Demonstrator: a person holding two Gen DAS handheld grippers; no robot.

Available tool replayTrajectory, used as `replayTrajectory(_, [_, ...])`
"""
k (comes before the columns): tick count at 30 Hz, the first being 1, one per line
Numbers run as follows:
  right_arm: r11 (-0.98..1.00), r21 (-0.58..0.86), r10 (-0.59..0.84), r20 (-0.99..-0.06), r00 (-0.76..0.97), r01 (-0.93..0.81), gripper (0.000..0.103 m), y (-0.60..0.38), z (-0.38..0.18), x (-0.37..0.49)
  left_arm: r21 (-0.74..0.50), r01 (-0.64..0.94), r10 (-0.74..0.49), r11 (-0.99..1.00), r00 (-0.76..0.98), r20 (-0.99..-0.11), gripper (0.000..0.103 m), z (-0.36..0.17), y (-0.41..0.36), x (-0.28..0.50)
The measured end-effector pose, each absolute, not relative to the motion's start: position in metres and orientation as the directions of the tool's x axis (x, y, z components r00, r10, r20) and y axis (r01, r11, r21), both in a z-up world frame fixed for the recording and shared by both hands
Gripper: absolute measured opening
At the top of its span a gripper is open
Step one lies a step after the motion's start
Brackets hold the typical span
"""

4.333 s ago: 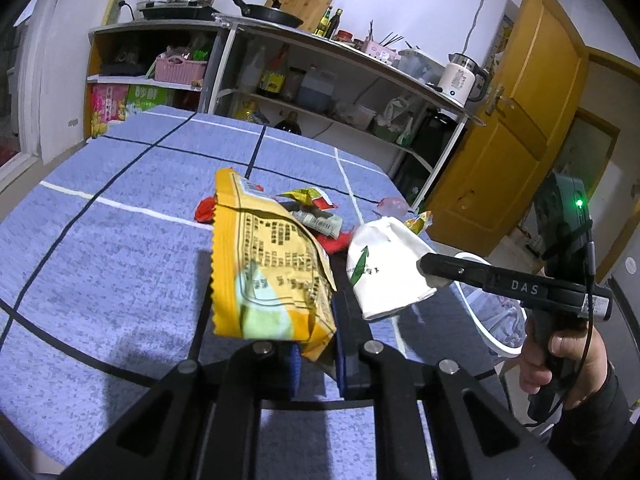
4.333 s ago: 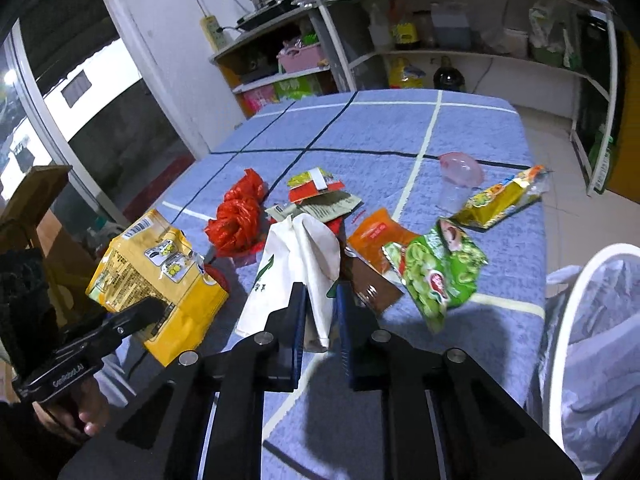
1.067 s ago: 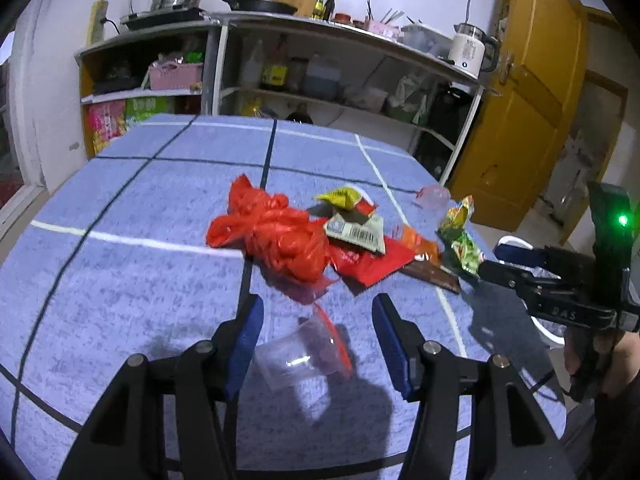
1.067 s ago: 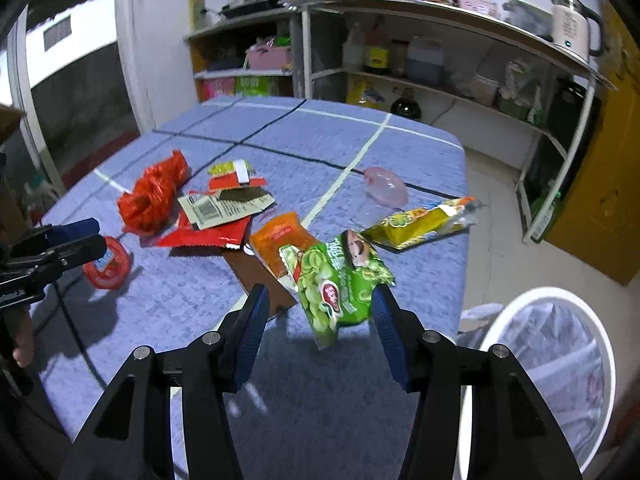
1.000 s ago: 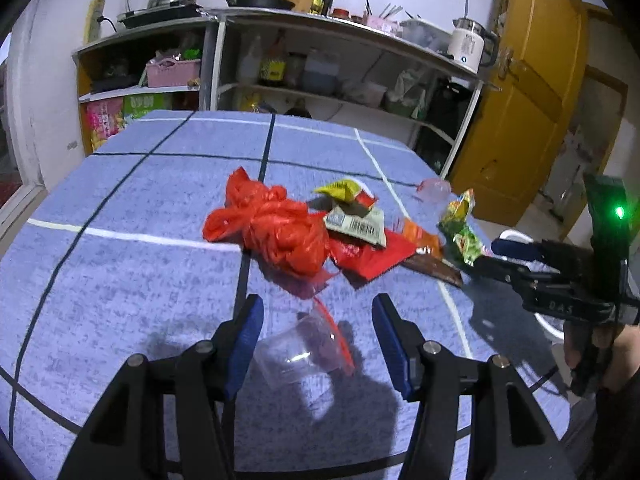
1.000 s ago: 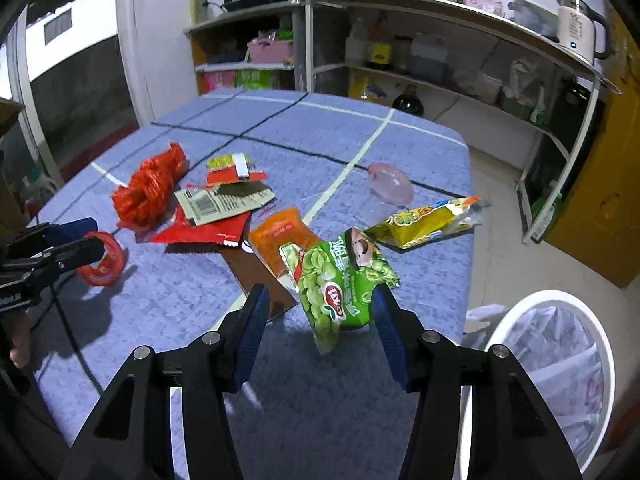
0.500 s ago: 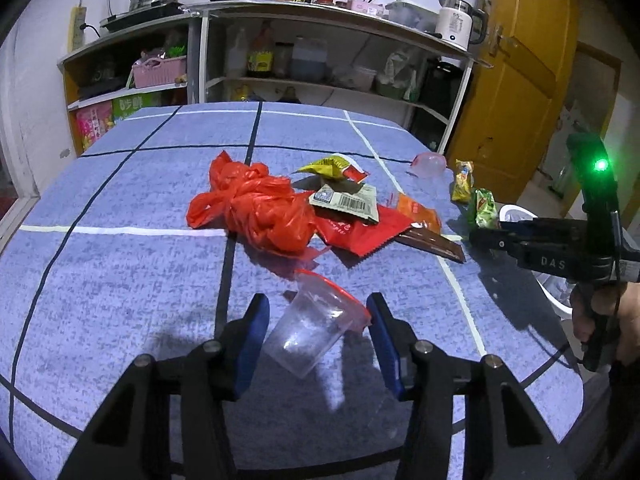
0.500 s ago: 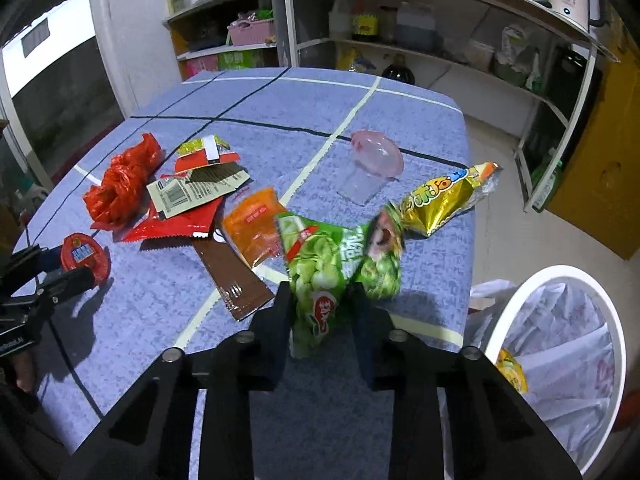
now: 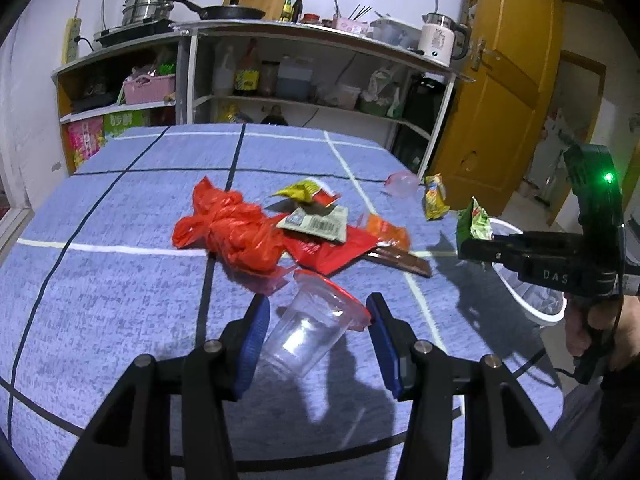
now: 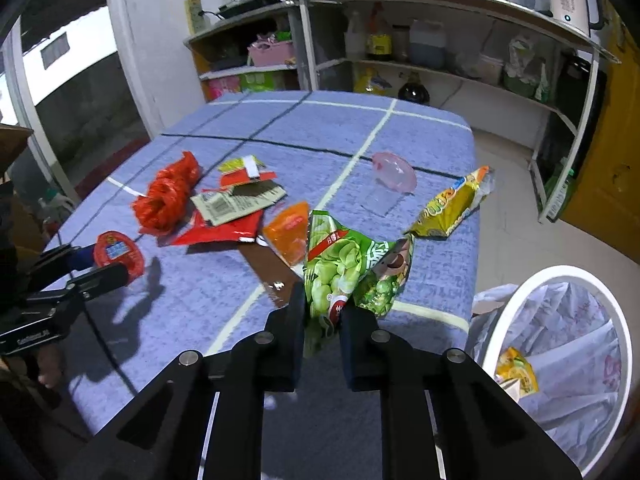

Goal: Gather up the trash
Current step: 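Carry the plastic cup and green snack bag to the bin and release both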

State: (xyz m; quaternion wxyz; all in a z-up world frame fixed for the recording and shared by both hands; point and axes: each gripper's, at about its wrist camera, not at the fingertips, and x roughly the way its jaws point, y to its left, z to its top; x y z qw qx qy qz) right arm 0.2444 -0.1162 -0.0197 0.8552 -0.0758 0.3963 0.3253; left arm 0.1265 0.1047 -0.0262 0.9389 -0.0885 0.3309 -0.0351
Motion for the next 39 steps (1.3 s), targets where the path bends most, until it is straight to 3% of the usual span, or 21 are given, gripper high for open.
replayTrajectory(10, [0.805, 0.136, 0.492, -0.697, 0.522, -0.578, 0.015, -0.151, -0.004, 0.236, -0.227, 0.072, -0.195, 0.971, 0.788, -0.584, 0.052, -0.01, 0.076, 0.136])
replayTrajectory(21, [0.897, 0.159, 0.401, -0.689, 0.605, -0.413, 0.015, -0.245, -0.003, 0.234, -0.229, 0.208, -0.305, 0.951, 0.755, -0.58, 0.052, 0.002, -0.004, 0.167])
replayTrajectory(39, [0.962, 0.207, 0.274, -0.751, 0.601, -0.18, 0.016, -0.345, -0.038, 0.242, -0.262, 0.414, -0.484, 0.872, 0.649, -0.587, 0.052, -0.001, -0.13, 0.238])
